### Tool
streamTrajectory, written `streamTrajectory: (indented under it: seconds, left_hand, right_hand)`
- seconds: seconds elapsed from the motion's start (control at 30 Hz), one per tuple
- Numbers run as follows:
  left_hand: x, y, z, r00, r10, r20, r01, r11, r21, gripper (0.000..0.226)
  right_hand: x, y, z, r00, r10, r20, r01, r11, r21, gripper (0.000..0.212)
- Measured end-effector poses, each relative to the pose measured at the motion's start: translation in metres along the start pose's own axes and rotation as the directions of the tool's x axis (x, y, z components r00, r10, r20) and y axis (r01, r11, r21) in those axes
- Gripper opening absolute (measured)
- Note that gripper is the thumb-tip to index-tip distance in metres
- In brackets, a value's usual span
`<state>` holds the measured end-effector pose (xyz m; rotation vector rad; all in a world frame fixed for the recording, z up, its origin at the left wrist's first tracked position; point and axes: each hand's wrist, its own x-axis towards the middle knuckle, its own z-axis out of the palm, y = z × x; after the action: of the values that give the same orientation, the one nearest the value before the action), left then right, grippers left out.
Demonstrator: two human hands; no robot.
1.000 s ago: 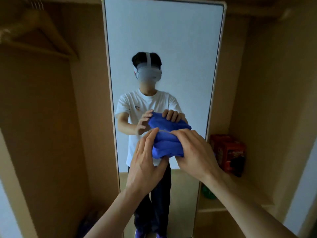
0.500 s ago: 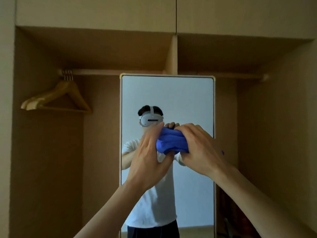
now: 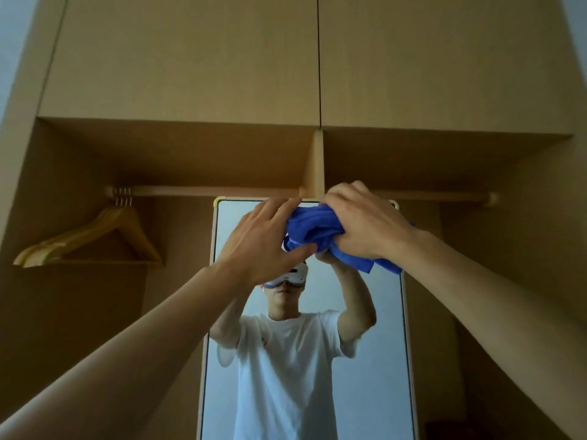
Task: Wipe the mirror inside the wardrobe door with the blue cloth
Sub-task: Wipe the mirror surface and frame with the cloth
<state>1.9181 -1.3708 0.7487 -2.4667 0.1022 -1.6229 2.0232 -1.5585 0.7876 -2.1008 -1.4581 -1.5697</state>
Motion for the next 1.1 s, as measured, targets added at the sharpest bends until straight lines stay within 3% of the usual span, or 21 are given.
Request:
streamTrajectory:
  seconds: [0.17,0.4,0.53,0.67,1.1]
  left_hand:
    - [0.038,-0.007,0.003,0.995,-0.031,0.099,0.028,0.999,0.031,0.091]
    - [0.052,-0.013,0.002,0.977,-0.056,0.204,0.053,0.998,0.022,0.095]
    - [0.048,-0.009,0.004,0.980,-0.040,0.195,0.036,0.999,0.025,0.095]
    - [0.044,-0.005,0.006,0.986,-0.042,0.164,0.037,0.999,0.031,0.088]
    - [0.037,0.006,-0.015,0.993,-0.011,0.117,0.013,1.000,-0.023,0.086]
  right_hand:
    - [0.025,0.017,-0.006,0.992,0.025,0.125,-0.035,0.996,0.082,0.029]
    - [0.030,0.021,-0.004,0.973,0.035,0.227,-0.070,0.987,0.144,0.037]
    - [0.026,0.024,0.001,0.977,0.036,0.212,-0.071,0.984,0.161,0.043]
    - [0.024,0.023,0.003,0.977,0.051,0.206,-0.093,0.976,0.198,0.034]
    - [0.014,0.011,-0.027,0.975,0.059,0.213,-0.094,0.983,0.160,0.034]
